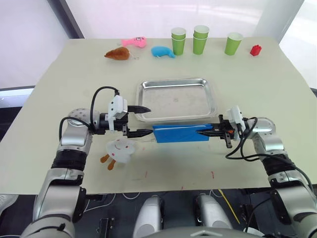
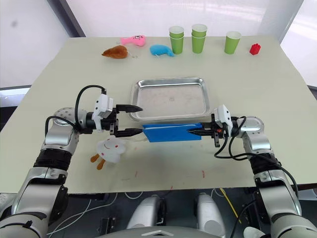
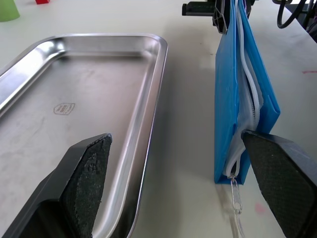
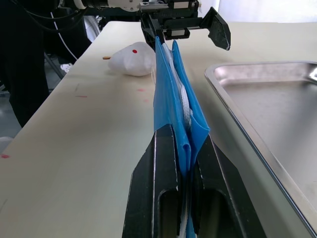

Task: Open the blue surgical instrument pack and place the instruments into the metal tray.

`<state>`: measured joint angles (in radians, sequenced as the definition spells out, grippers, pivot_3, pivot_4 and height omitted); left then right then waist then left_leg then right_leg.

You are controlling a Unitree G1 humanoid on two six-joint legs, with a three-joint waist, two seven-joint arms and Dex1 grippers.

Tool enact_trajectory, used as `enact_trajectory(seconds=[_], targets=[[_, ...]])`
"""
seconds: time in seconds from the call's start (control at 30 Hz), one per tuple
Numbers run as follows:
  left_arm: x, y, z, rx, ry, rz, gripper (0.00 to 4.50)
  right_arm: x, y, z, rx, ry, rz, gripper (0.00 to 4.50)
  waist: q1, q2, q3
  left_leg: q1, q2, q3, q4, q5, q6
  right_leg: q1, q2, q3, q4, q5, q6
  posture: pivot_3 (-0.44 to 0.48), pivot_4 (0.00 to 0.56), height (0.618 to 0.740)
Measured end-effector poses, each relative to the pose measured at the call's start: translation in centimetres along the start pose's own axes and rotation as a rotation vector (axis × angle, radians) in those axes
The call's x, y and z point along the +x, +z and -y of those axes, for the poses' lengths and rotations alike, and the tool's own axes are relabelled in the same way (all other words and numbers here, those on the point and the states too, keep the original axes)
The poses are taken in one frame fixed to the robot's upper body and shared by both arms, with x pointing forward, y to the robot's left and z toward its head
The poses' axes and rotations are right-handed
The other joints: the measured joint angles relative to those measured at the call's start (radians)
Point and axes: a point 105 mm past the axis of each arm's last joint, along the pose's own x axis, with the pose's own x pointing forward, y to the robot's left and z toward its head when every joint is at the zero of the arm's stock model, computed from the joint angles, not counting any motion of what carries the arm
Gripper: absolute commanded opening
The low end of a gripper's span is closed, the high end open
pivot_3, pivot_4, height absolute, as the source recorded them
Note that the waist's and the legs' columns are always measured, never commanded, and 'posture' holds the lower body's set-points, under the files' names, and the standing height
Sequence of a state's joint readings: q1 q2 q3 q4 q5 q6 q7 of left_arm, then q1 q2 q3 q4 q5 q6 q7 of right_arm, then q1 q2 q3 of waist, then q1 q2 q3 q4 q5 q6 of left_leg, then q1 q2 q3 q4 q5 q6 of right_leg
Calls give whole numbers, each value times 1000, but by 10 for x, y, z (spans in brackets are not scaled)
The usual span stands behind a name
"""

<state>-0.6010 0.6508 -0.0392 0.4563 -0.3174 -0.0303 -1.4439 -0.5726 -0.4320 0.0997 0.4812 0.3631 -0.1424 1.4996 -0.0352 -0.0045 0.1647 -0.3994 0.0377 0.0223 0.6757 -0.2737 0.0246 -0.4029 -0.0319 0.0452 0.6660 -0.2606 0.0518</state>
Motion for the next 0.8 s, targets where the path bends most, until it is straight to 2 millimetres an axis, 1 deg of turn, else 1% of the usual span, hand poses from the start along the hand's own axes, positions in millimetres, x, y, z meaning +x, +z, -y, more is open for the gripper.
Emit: enact_trajectory(seconds=[0.07,0.1,0.13,0.2,0.27,0.3,0.33,0.37,0.53,0.73,0.8], targets=[[4,0,2,-9,-21,10,3285,0,0,0,0,-1,0,0,0,0,0,0,0,0,0,0,0,0,0,0,0,0,0,0,150,740],[5,0,3,-12,-29,8,2886,0,0,0,1,-1,0,0,0,0,0,0,0,0,0,0,0,0,0,0,0,0,0,0,150,740],[6,-1,4,-17,-36,8,2608,0,0,0,1,-1,0,0,0,0,0,0,0,0,0,0,0,0,0,0,0,0,0,0,150,740],[7,-1,5,-22,-46,7,1762,0,0,0,4,-2,0,0,0,0,0,0,0,0,0,0,0,0,0,0,0,0,0,0,150,740],[8,-2,8,-33,-63,9,1037,-1,0,-1,1,-3,-2,0,0,0,0,0,0,0,0,0,0,0,0,0,0,0,0,0,150,740],[10,-3,10,-45,-71,13,414,-1,0,-1,0,-4,-3,0,0,0,0,0,0,0,0,0,0,0,0,0,0,0,0,0,150,740],[11,-4,13,-53,-82,16,101,-1,1,-1,-1,-4,-4,0,0,0,0,0,0,0,0,0,0,0,0,0,0,0,0,0,150,740],[12,-4,15,-63,-89,22,37,-2,1,-1,-3,-5,-7,0,1,0,0,0,0,0,0,0,0,0,0,0,0,0,0,0,150,740],[15,-4,22,-102,-115,35,37,-5,2,-1,-9,-11,-13,0,5,0,0,0,0,0,1,0,0,0,0,0,1,0,0,0,150,740],[16,-4,24,-142,-121,43,37,-6,2,-1,-10,-13,-15,0,7,0,0,0,0,0,1,0,0,0,0,0,1,0,0,0,150,740],[15,-5,24,-177,-121,47,618,-6,2,-1,-10,-12,-15,0,7,0,0,0,0,0,1,0,0,0,0,0,1,0,0,0,150,740]])
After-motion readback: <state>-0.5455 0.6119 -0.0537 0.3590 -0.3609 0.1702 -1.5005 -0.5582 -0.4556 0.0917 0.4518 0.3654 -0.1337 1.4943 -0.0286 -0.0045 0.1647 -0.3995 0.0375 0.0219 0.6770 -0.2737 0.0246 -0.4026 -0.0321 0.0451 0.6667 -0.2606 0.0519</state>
